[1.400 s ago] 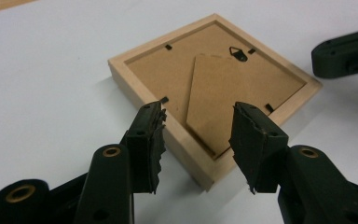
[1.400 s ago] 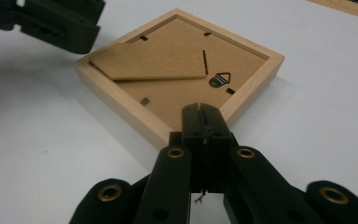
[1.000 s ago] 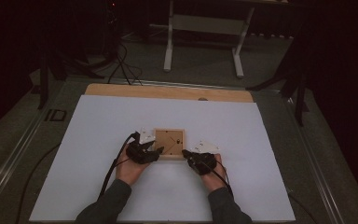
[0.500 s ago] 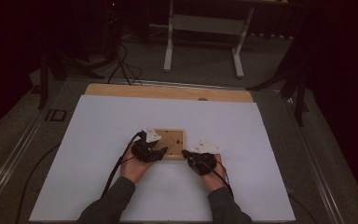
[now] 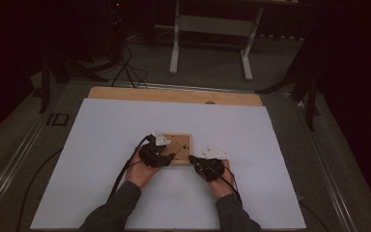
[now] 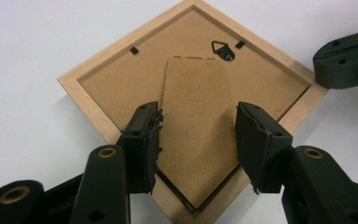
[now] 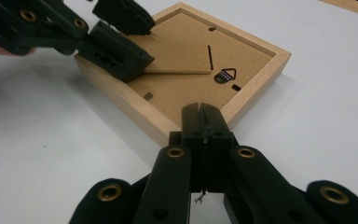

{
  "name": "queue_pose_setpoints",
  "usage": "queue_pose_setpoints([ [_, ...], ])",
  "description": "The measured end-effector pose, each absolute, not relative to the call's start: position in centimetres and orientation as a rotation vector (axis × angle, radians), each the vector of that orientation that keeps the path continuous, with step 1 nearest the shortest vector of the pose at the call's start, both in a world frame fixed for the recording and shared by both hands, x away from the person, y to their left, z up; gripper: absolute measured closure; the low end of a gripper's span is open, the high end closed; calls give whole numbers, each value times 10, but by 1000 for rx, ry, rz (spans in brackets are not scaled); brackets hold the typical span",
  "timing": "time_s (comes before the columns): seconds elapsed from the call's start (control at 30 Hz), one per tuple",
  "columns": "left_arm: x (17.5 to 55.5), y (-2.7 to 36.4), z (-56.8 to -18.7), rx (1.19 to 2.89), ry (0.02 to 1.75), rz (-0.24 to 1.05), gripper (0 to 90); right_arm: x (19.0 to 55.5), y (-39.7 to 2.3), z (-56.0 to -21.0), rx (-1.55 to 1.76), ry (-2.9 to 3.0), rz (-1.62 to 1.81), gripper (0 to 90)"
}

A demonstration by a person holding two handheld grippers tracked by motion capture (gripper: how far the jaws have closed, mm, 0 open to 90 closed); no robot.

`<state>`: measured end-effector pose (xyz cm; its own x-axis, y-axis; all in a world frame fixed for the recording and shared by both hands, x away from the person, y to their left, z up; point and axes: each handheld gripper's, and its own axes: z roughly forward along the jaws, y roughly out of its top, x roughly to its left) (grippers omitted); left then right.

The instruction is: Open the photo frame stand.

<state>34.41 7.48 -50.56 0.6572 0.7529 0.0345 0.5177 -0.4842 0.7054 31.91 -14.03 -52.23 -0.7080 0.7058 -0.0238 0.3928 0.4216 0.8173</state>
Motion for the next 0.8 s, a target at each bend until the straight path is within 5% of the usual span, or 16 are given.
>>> queue_pose_setpoints([
  [0.63, 344, 83, -507, 2189, 1005, 394, 444, 319, -140, -523, 936, 2317, 1190, 894],
  [0.8, 343, 85, -506, 2189, 1002, 362, 500, 319, -140, -523, 938, 2317, 1192, 894],
])
